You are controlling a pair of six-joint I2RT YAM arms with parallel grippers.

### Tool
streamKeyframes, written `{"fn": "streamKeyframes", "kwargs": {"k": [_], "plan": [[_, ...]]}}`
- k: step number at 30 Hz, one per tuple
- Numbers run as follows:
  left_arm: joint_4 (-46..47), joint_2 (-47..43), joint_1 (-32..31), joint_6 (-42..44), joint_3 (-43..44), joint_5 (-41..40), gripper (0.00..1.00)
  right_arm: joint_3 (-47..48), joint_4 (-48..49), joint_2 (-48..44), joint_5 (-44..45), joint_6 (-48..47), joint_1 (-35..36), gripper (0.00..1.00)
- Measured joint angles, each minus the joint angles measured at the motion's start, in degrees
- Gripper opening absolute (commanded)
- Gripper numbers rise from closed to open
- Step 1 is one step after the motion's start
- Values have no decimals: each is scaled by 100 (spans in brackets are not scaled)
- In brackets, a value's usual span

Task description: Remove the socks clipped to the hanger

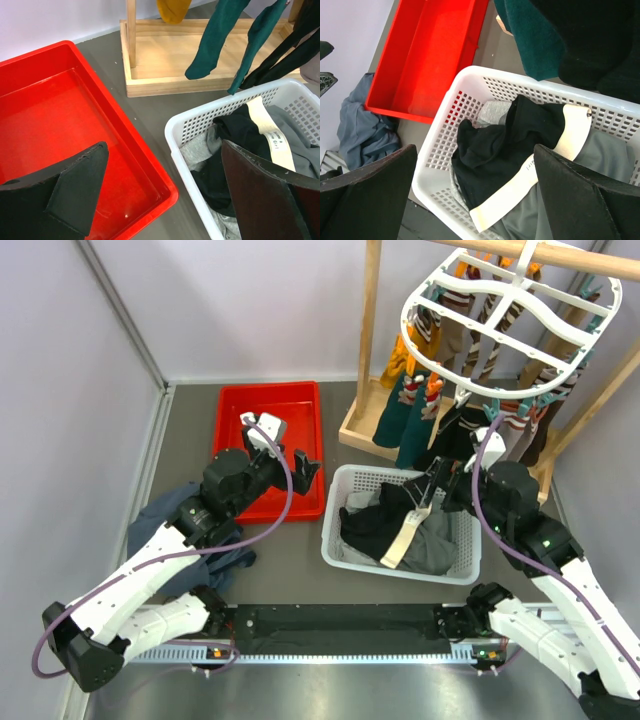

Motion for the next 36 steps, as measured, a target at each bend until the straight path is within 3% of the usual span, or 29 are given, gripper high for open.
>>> {"fn": "streamKeyframes", "kwargs": {"k": [14,21,36], "plan": [[2,109,-61,26,22,-155,98,46,-221,-74,24,-2,2,99],[79,1246,-85,-271,774,297,97,343,-715,-157,-92,-247,4,99],[1637,3681,-179,-911,1928,1790,90,560,-822,-1054,-765,-787,7,89]]}}
